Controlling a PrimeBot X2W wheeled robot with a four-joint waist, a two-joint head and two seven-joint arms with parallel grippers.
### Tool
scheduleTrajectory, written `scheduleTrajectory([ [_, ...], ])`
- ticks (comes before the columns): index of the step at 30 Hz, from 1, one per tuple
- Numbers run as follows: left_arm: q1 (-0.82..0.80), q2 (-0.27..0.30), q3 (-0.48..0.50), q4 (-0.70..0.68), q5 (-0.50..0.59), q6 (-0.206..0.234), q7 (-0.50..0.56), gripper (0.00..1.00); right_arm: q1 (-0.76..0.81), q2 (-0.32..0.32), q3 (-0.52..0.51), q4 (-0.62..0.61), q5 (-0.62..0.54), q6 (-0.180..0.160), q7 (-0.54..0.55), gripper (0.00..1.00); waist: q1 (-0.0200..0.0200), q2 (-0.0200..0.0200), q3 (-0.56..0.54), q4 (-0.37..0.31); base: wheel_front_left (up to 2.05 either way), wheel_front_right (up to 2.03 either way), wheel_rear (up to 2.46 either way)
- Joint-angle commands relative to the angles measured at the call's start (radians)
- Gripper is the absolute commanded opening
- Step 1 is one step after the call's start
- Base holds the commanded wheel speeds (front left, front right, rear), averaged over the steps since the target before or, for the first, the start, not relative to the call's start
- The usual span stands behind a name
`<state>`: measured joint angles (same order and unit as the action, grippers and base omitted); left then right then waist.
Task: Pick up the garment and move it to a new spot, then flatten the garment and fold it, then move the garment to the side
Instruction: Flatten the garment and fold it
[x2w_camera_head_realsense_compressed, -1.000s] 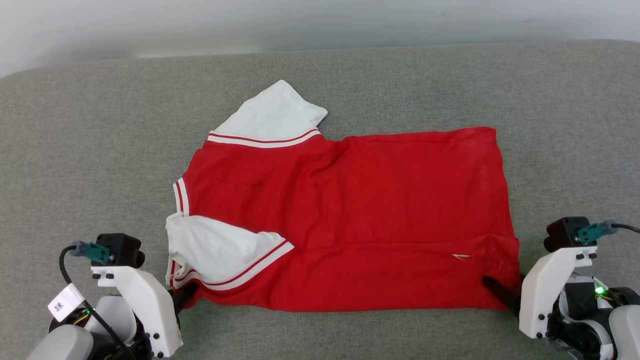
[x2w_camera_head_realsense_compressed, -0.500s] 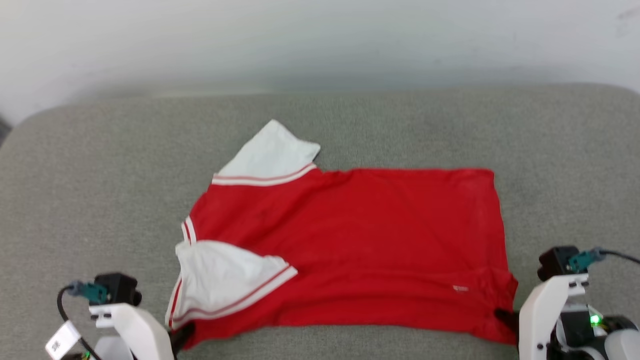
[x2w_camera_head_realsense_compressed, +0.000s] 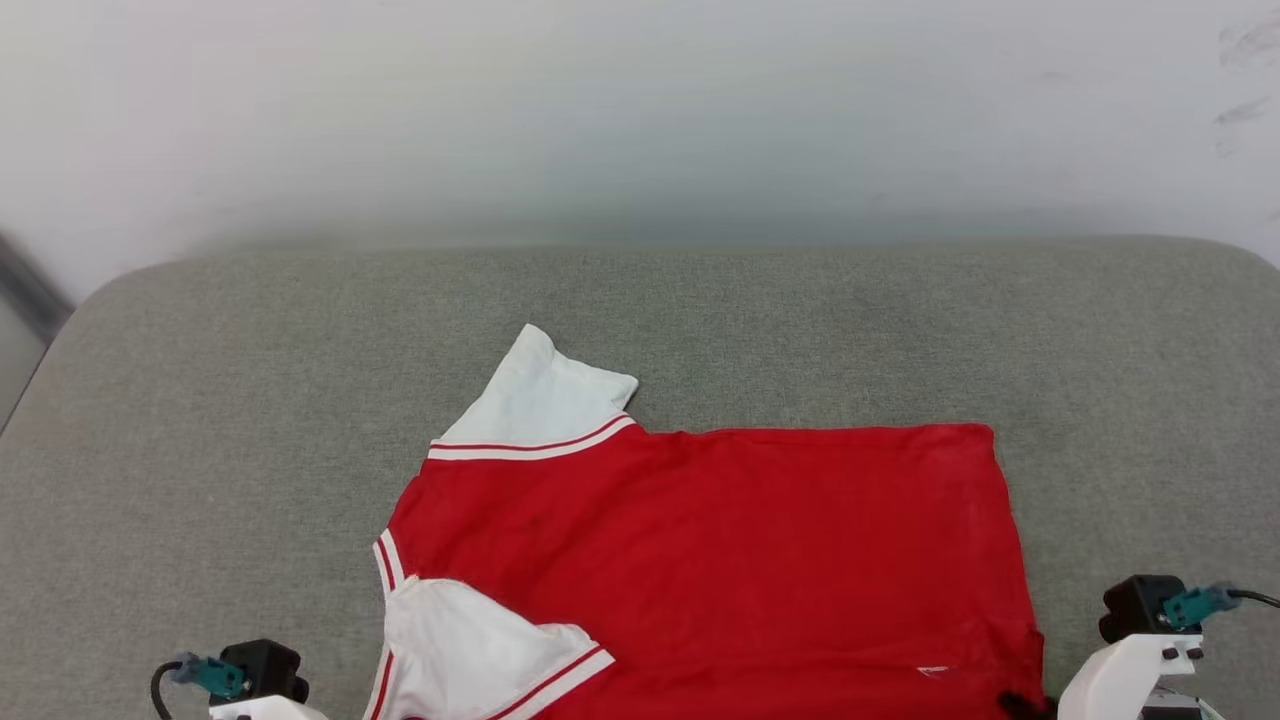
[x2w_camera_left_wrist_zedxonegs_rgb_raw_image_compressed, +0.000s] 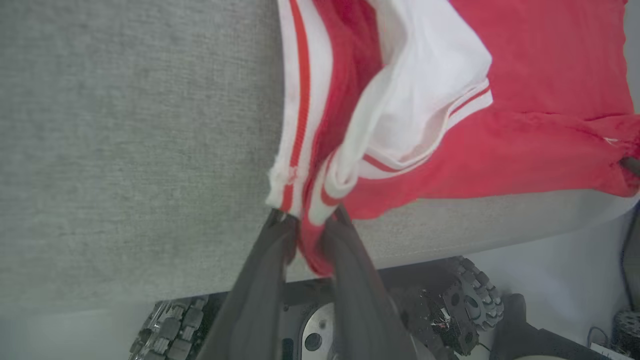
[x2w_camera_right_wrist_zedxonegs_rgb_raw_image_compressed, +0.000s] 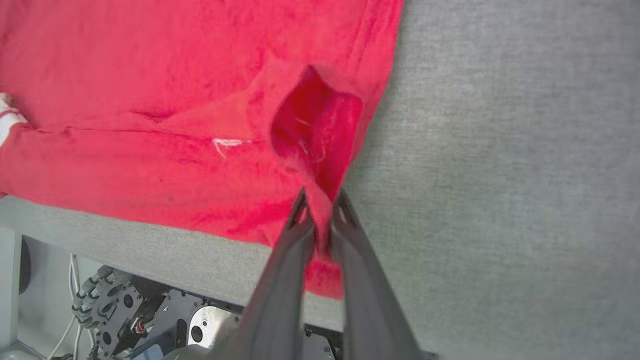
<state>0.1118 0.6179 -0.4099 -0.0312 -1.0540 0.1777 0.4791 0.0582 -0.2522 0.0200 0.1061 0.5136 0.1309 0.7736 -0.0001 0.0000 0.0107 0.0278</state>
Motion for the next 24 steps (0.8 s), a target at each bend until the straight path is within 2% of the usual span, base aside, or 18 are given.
scheduleTrajectory([
  [1,-0.026,-0.008,-0.006,0.02,0.012,-0.014,-0.016,1.0,0.011,0.012,-0.007,0.0,-0.004,0.0,-0.035,1.0,0.0001,0.0,0.005,0.0,0.0,0.0,0.0],
  [6,-0.067,-0.021,0.003,0.054,0.062,-0.034,-0.095,1.0,0.014,0.026,-0.016,-0.034,-0.059,0.0,-0.245,1.0,0.0001,0.0,0.001,-0.007,0.0,0.0,0.0],
  [9,-0.096,-0.02,0.018,0.05,0.115,-0.016,-0.164,1.0,0.014,0.049,-0.032,-0.043,-0.113,0.0,-0.394,1.0,0.0001,0.0,-0.007,-0.013,0.0,0.0,0.0],
  [14,-0.157,-0.069,0.052,0.044,0.172,0.03,-0.286,1.0,-0.013,0.089,-0.028,-0.07,-0.216,0.0,-0.586,1.0,0.0001,0.0,-0.016,-0.032,0.0,0.0,0.0],
  [19,-0.229,-0.09,0.049,0.059,0.242,0.029,-0.378,1.0,-0.047,0.119,-0.018,-0.11,-0.271,0.0,-0.7,1.0,0.0001,0.0,-0.007,-0.067,0.0,0.0,0.0],
  [24,-0.337,-0.096,0.047,0.084,0.31,0.022,-0.449,1.0,-0.096,0.146,-0.012,-0.168,-0.29,0.0,-0.738,1.0,0.0001,0.0,0.061,-0.106,0.0,0.0,0.0],
])
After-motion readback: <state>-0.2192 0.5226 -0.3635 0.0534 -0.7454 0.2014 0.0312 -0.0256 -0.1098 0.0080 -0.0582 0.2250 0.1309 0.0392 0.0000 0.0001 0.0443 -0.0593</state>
